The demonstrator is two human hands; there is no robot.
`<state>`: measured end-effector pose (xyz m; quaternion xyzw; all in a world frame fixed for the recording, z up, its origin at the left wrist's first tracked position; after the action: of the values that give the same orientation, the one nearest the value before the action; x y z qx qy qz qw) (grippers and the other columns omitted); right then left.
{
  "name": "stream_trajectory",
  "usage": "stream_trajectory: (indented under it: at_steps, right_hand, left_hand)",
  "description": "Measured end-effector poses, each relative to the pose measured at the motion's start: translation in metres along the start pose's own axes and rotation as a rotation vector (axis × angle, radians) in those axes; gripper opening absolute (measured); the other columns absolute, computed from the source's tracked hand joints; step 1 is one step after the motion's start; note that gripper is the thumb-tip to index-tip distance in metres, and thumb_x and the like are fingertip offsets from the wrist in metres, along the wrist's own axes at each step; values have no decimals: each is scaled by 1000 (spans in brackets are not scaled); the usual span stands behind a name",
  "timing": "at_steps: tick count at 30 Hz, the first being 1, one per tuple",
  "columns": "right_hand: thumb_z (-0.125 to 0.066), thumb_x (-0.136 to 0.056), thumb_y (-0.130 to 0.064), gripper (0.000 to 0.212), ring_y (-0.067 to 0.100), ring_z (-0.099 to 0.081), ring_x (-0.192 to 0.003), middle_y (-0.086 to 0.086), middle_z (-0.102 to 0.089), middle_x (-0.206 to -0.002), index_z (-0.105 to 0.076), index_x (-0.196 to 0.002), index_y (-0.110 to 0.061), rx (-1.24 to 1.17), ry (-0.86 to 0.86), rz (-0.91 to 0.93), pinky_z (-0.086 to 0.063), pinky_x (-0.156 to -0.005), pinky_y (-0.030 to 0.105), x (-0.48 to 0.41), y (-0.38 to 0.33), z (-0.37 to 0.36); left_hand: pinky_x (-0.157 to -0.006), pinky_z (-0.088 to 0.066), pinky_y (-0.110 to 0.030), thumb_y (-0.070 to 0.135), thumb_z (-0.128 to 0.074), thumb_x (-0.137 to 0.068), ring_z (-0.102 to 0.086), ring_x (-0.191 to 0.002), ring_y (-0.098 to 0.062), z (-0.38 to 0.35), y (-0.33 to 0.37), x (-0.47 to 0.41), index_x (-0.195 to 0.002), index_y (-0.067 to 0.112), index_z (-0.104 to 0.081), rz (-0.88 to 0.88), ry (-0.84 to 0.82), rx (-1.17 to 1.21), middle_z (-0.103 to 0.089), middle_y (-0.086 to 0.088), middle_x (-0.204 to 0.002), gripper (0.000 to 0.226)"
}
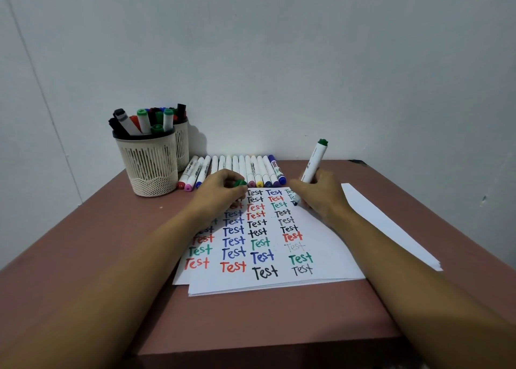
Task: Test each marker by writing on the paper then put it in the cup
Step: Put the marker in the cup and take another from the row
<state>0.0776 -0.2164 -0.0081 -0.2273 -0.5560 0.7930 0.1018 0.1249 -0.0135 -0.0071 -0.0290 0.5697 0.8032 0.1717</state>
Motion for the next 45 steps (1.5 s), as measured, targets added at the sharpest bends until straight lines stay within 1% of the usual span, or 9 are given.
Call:
stream_trajectory:
  at_steps: [5, 12, 18, 22, 25, 27, 33, 40, 45]
  right_hand:
    - [-65, -80, -13, 17, 16, -49, -58, 4, -52, -65, -51, -71, -13, -85, 81, -7, -48, -63, 34, 3, -1, 7]
    - [-67, -81, -15, 15, 17, -54, -64, 4, -56, -72, -53, -76, -11, 16, 53, 34, -49, -61, 31, 7, -7, 4]
    - [-68, -79, -15, 15, 18, -54, -64, 3, -56, -69, -54, -73, -14, -17, 19, -22, -55, -75, 45, 5, -4, 4]
    - [-67, -80, -15, 16, 18, -55, -68, 5, -55, -72, -52, -73, -12, 13, 36, -12, -50, -64, 33, 6, -6, 4]
    - [-65, -81, -12, 13, 11, -50, -59, 2, -52, -69, -53, -79, -7, -1, 92, 17, -43, -48, 15, 8, -9, 9]
    - [-64, -82, -12, 12, 8, -48, -56, 1, -52, -68, -55, -82, -6, -4, 111, 23, -40, -42, 11, 9, -10, 11]
    - [-65, -81, -13, 11, 15, -55, -63, 3, -56, -71, -56, -79, -8, 7, 84, -9, -51, -62, 30, 9, -8, 9]
    - [-65, -82, -13, 12, 8, -48, -56, -1, -51, -68, -53, -81, -7, 30, 93, 6, -39, -43, 13, 9, -10, 9]
    - [-65, -80, -14, 13, 16, -54, -64, 3, -54, -68, -54, -75, -9, 0, 112, -10, -49, -60, 30, 9, -7, 10]
  left_hand:
    - [-69, -51, -14, 11, -61, -89, -60, -76, -6, 0, 1, 1, -104, 12, -57, -3, -1, -7, -62, -2, -92, 16]
    - [-71, -51, -16, 12, -60, -89, -60, -76, -6, 0, 2, 2, -106, 12, -57, 1, -7, -15, -62, 1, -91, 17]
    - [-73, -52, -18, 11, -60, -89, -61, -77, -9, 0, 1, 1, -106, 11, -57, 2, -9, -15, -63, -3, -94, 17]
    - [-76, -53, -22, 11, -61, -89, -61, -78, -9, -1, 0, 0, -106, 11, -57, 5, -12, -14, -63, -3, -93, 18]
    - [-72, -51, -17, 12, -61, -89, -60, -75, -6, 0, 1, 0, -105, 12, -58, -10, -9, -29, -63, 0, -90, 16]
    - [-72, -51, -17, 13, -61, -89, -60, -75, -6, 1, 2, 1, -105, 13, -58, -20, -6, -46, -62, 1, -90, 16]
    - [-78, -52, -24, 12, -61, -89, -61, -76, -9, 0, 2, 2, -105, 12, -57, -11, -17, -34, -63, -3, -93, 16]
    - [-78, -52, -24, 12, -61, -89, -61, -79, -11, 0, 3, 2, -105, 12, -57, -7, -19, -46, -64, -5, -96, 16]
    - [-76, -51, -21, 12, -60, -90, -60, -77, -9, 0, 4, 3, -105, 12, -57, -12, -19, -55, -63, -4, -95, 15]
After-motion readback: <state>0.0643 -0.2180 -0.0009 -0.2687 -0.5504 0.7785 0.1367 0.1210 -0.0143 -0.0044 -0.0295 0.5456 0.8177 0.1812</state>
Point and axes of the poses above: each hand's wrist, its own x-axis away from the middle knuckle, its own z-axis out of the back of the hand, y = z × x, the point moved 7 cm from there along -x, towards the middle knuckle
